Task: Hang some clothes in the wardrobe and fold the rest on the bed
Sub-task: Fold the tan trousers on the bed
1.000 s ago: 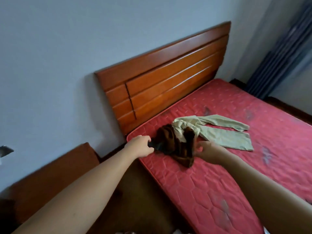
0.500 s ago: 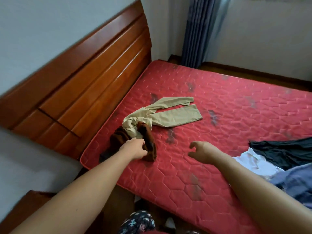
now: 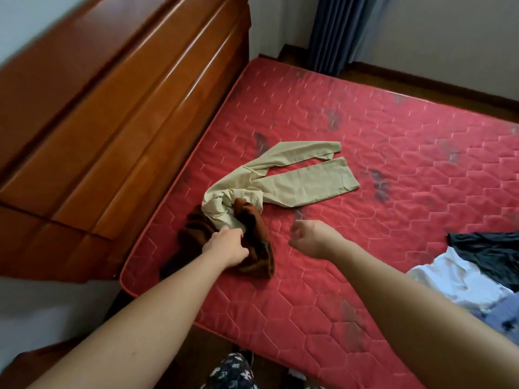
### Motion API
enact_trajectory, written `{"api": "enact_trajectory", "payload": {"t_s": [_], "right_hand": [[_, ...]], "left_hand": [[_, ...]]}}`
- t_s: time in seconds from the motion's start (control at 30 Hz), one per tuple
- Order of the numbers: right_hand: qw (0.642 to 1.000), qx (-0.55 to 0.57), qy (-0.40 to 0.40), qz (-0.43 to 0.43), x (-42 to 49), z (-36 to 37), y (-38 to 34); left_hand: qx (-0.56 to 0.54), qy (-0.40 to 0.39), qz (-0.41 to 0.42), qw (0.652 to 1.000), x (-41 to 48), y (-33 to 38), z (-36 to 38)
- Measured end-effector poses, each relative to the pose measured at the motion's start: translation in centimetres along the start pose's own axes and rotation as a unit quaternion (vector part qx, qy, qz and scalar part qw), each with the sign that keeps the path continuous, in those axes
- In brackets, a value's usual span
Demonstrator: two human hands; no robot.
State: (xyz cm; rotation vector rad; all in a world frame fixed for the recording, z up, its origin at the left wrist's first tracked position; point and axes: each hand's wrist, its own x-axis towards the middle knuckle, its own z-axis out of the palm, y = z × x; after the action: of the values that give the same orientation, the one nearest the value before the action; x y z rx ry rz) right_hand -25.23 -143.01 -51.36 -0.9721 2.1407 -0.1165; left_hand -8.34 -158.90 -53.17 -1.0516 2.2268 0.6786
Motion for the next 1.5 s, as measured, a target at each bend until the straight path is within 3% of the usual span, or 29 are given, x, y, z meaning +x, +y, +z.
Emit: {"api": "enact_trajectory", "payload": {"t_s": [0.27, 0.53, 0.67, 0.77, 0.87, 1.0, 1.2, 1.37, 1.5], "right_hand": [[1.000, 0.008, -0.008, -0.017, 16.5, 4.1, -4.0], [0.998, 0.049, 0.040, -0.014, 31.2, 10.5, -0.7], [0.985, 0.161, 0.035, 0.059, 36.2, 13.7, 0.7], [0.950, 0.292, 0.003, 0.107, 38.2, 15.8, 1.0], [0.914, 0.381, 0.045, 0.129, 38.3, 16.2, 0.8], [0.869, 0.467, 0.118, 0.115, 35.5, 11.2, -0.6], [0.836, 0.494, 0.222, 0.085, 27.9, -3.3, -3.0], [0.795, 0.548, 0.258, 0.046, 17.0, -14.9, -4.1], [0.758, 0.592, 0.272, 0.000, 7.2, -21.9, -4.7]], "left_hand": [[0.015, -0.005, -0.036, 0.999, 15.3, -5.2, -0.7], [-0.013, 0.028, -0.057, 0.998, 28.9, -8.6, 3.1], [-0.003, 0.007, -0.045, 0.999, 32.4, -10.4, 5.4], [0.007, 0.047, -0.029, 0.998, 33.5, -11.2, 5.9], [-0.029, 0.088, -0.019, 0.996, 33.4, -11.7, 5.4], [-0.138, 0.150, -0.014, 0.979, 31.5, -11.3, 1.8], [-0.250, 0.239, 0.037, 0.938, 24.9, -6.4, -9.4], [-0.323, 0.237, 0.127, 0.907, 16.5, 0.5, -19.3], [-0.432, 0.228, 0.216, 0.846, 8.9, 7.3, -24.0]]}}
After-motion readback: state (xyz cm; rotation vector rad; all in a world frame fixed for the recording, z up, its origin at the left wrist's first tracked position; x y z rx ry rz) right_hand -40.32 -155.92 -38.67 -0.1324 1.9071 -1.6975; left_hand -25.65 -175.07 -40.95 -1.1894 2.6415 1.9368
